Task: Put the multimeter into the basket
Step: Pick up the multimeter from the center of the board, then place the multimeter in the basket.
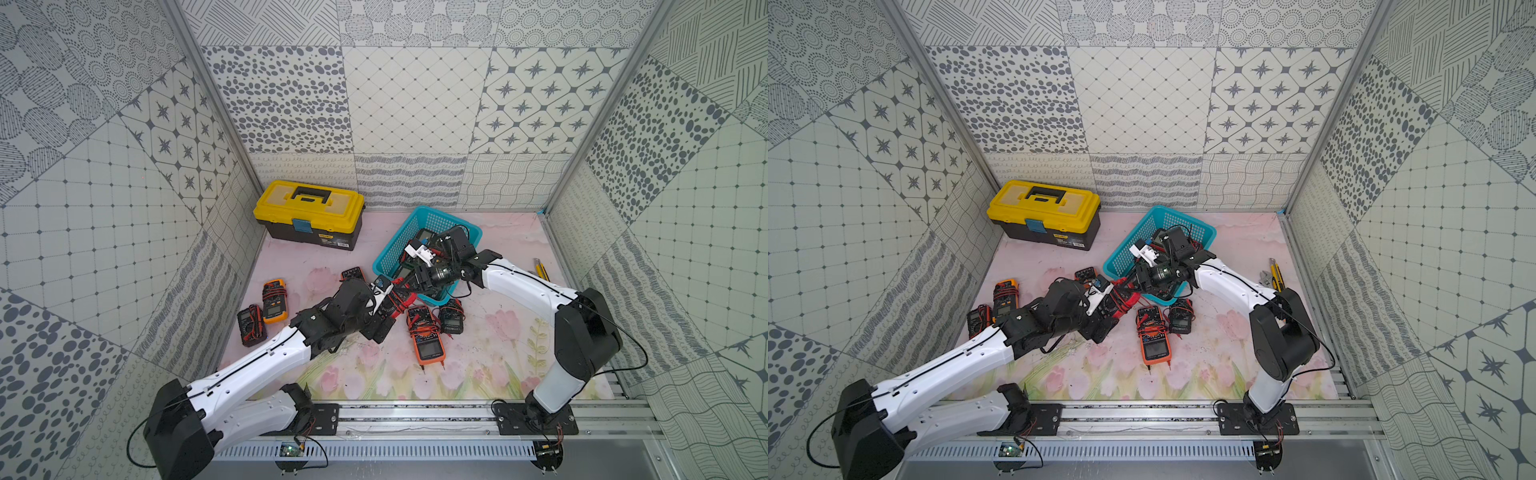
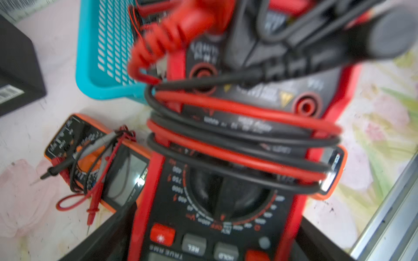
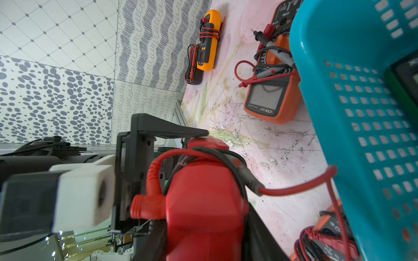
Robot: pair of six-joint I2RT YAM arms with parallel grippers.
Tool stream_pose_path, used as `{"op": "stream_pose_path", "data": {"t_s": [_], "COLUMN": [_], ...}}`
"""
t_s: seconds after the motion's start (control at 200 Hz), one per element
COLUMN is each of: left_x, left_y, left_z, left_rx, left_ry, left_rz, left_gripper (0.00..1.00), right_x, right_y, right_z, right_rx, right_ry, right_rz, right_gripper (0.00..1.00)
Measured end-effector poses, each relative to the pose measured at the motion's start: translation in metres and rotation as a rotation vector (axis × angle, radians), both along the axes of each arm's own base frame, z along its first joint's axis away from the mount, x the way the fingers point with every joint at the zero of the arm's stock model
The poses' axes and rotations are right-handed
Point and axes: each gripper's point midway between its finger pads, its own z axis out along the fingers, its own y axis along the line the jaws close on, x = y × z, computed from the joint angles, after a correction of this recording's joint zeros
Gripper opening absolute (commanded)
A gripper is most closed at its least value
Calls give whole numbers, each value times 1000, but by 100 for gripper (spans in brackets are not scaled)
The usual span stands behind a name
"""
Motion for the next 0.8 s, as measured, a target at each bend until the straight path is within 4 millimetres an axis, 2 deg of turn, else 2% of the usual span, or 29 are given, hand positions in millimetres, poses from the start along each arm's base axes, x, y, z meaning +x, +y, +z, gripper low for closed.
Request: {"op": "stream_pose_path", "data": {"t_s": [0.15, 0.335, 0.45, 0.585, 0.801], "left_x": [5, -1, -2, 0, 5], "left_y": [-5, -5, -4, -5, -6], "left_z": [35, 73, 90, 95, 86], "left_rx": [-109, -254, -317, -347, -351], "left_ry": [-110, -222, -272, -289, -266], "left_rz": [3, 1, 8, 17, 46], "left_gripper": [99, 99, 99, 99, 99], "right_x": [15, 47, 68, 95, 144], "right_y": [-20, -62, -85, -110, -141], "right_z": [18, 46, 52, 45, 26], "right_rx": [4, 37, 49, 40, -4], "right_ry": [10, -32, -55, -53, -78], "right_rz": [-118, -325, -451, -603, -814], "right_gripper": [0, 0, 0, 0, 0]}}
